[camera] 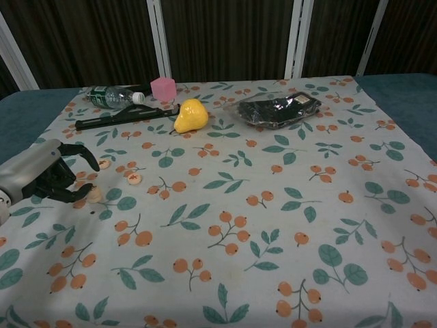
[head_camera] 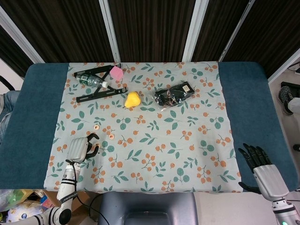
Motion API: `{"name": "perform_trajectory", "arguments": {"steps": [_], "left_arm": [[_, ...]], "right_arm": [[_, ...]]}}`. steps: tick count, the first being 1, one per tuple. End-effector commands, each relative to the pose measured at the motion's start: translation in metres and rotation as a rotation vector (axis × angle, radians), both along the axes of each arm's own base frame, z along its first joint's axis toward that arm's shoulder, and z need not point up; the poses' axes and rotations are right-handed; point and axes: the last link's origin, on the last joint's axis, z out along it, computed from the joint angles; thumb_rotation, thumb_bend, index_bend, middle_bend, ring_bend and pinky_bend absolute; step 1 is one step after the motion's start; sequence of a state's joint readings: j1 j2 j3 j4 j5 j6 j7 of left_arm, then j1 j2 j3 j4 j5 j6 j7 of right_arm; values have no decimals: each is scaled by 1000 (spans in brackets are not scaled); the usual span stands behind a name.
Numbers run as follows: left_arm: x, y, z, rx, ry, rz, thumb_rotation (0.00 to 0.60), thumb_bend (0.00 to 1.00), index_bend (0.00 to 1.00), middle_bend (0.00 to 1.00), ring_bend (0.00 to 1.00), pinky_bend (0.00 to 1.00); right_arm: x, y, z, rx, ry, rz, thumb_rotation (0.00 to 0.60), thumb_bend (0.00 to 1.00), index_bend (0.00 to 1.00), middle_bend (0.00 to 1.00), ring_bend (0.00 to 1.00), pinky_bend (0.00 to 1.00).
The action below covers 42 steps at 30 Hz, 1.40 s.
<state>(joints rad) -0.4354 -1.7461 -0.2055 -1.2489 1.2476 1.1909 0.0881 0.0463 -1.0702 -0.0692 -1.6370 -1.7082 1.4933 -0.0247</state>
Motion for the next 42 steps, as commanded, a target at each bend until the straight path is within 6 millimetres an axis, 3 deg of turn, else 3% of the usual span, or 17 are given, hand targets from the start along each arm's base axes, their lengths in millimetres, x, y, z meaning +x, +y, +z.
{"name": "perform_trajectory", "arguments": {"steps": [1,9,18,28,42], "left_arm": [[3,2,1,5,-6,-7,600,405,403,1000,1000,1000],[51,34,-11,19,133,-48,600,404,398,1000,1000,1000],[76,44,-32,-25,287,-10,600,400,398,1000,1000,1000],[82,45,-48,-61,383,18,600,397,397,1000,1000,1000],[72,47,-55,-55,431,25,600,396,397,1000,1000,1000]], "right_arm": [[0,0,0,1,0,0,600,204,0,0,0,27],[0,0,0,8,-1,0,600,205,0,0,0,27],[-1,-1,2,6,-8,-1,600,205,0,0,0,27],[-1,-1,4,6,-16,0,600,204,0,0,0,27],[-1,0,8,-2,-27,0,600,204,0,0,0,27]]}}
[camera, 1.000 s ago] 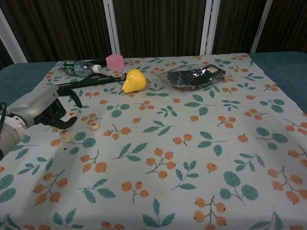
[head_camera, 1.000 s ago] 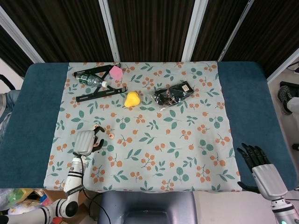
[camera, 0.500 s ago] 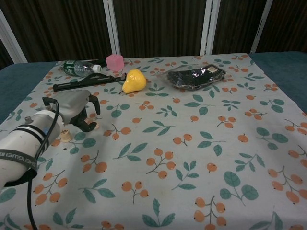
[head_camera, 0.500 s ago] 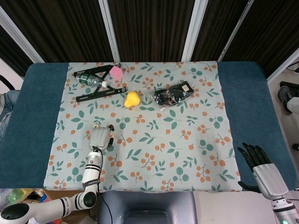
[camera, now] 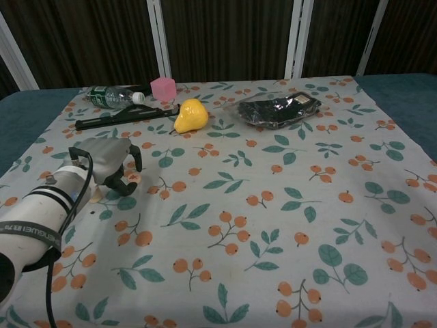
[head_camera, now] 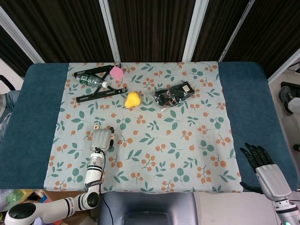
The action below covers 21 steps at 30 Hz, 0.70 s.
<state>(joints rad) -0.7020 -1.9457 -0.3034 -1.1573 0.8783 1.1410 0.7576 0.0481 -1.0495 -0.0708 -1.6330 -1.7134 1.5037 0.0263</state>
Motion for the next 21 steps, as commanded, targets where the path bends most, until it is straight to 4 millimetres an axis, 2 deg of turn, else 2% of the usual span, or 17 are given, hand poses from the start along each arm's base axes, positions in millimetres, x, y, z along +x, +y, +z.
{"name": "perform_trajectory", "arguments": {"steps": [1,10,21], "left_arm": [[-1,0,-1,0,3,0,600,396,397,1000,1000,1000],[-6,3,-4,-1,9,6,600,395,414,1000,1000,1000],[-9,4,-5,6,-2,5,600,394,504,1000,1000,1000]], "right_arm": [[0,0,0,0,-1,-1,600,205,0,0,0,27],[0,0,0,-2,-1,-2,600,204,0,0,0,27],[0,0,0,-2,0,-1,600,204,0,0,0,27]]}}
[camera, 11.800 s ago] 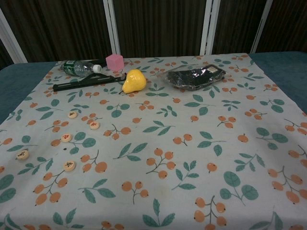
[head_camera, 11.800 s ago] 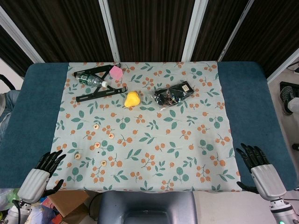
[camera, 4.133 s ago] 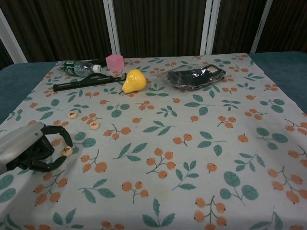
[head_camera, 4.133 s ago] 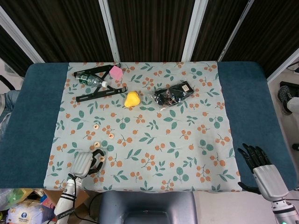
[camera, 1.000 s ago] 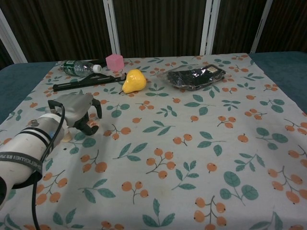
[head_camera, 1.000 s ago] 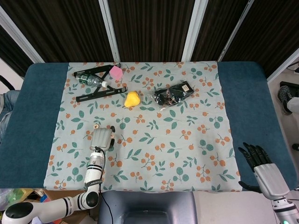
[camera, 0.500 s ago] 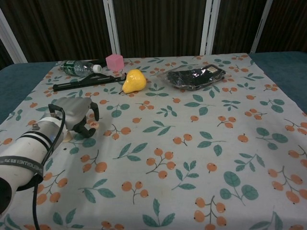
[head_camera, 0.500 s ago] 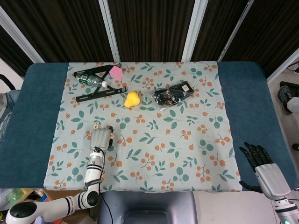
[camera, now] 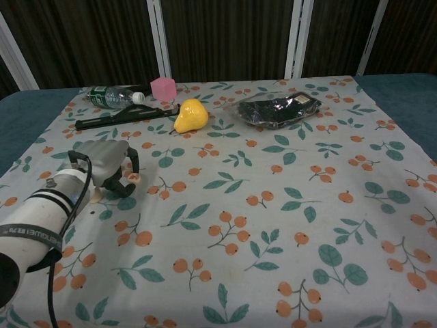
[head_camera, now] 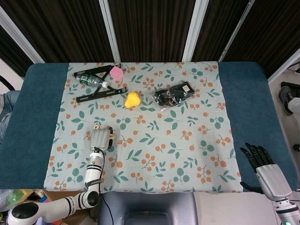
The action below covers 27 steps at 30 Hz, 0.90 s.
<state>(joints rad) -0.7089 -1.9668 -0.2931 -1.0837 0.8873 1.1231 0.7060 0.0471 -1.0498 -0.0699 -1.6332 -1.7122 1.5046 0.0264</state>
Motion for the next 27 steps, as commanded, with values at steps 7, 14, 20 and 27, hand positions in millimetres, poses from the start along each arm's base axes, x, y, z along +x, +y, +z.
{"name": "perform_trajectory", "arguments": {"steps": [7,14,20,27], "left_arm": [[9,-3,8,24,-44,-47,600,395,527,1000,1000,1000],[21,-20,47,48,-124,-101,600,395,527,1000,1000,1000],[5,-42,74,8,-131,-74,600,395,520,1000,1000,1000],[-22,-49,81,-13,-104,-17,600,395,500,1000,1000,1000]], "right_arm": [[0,0,-1,2,3,-1,600,205,0,0,0,27],[0,0,-1,4,6,-2,600,204,0,0,0,27],[0,1,-2,6,10,-1,600,204,0,0,0,29],[1,2,-4,8,13,1,600,204,0,0,0,31]]}}
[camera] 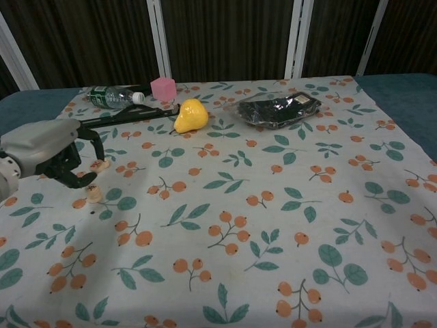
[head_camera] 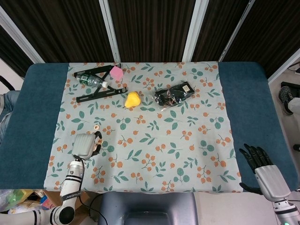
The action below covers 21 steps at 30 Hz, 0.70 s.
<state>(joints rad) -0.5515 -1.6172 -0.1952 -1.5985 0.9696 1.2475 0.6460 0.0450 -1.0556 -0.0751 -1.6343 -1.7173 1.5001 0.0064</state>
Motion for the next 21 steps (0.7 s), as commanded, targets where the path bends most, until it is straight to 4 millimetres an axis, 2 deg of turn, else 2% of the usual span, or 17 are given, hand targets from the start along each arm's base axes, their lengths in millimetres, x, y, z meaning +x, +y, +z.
{"name": "perform_trajectory", "arguments": {"steps": [1,9,21], "left_arm": [[-11,-2,-1,-13,20,21,600,395,493,1000,1000,1000],[-22,-3,-9,-30,39,34,600,394,467,1000,1000,1000],[-23,1,-13,-18,39,34,600,394,459,1000,1000,1000]], "right_arm": [[0,0,0,-1,0,-1,600,204,0,0,0,32],[0,0,-1,0,3,-4,600,204,0,0,0,34],[0,0,-1,-2,2,-4,600,204,0,0,0,35]]}}
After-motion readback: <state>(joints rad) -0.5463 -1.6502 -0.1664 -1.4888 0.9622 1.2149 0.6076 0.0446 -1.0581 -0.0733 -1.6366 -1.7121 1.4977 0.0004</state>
